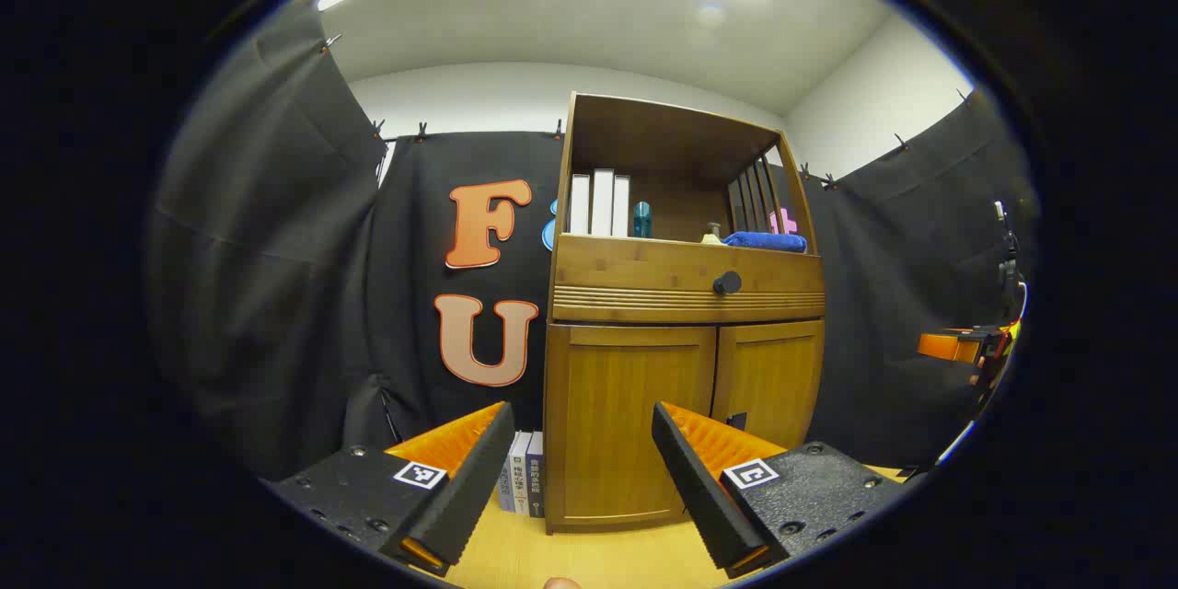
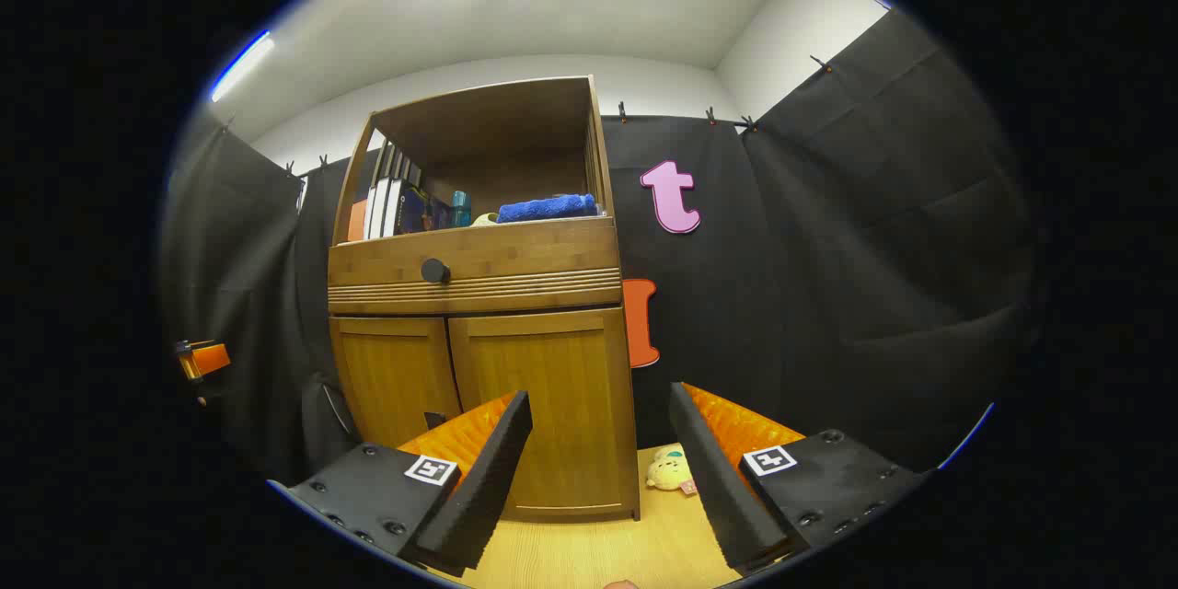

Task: Open the right door of the double-door shoe cabinet with the right hand, and open the left door with the left hand.

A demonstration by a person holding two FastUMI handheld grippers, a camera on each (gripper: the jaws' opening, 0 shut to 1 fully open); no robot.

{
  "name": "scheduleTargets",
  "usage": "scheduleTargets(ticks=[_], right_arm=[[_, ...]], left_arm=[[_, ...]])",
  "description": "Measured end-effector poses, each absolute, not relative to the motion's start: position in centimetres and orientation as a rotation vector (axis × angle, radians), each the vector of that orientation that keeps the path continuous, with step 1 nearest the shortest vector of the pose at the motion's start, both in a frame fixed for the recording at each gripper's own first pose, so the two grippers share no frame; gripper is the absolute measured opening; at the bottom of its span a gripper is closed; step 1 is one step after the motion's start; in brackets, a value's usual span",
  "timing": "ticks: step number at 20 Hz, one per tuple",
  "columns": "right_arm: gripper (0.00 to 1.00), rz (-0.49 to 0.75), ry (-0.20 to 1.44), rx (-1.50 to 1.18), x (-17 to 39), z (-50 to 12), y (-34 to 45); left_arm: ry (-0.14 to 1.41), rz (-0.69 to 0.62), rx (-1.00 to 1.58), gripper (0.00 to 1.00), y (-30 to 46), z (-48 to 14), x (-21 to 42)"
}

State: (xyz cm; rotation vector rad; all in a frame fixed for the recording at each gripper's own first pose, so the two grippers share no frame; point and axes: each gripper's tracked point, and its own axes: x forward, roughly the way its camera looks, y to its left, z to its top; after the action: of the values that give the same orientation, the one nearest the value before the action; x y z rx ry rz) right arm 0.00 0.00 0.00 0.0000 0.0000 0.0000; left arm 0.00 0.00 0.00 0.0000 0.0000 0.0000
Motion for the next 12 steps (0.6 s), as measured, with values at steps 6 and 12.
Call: scheduleTargets(ticks=[6,12], right_arm=[[0.97,0.014,0.004,-0.011,0.6,-0.4,1.1],[0.97,0.025,0.014,-0.011,1.3,-1.2,1.7]], left_arm=[[-0.003,-0.003,0.018,0.92,0.2,0.4,0.1],[0.004,0.0,0.014,0.94,0.4,-0.1,0.3]])
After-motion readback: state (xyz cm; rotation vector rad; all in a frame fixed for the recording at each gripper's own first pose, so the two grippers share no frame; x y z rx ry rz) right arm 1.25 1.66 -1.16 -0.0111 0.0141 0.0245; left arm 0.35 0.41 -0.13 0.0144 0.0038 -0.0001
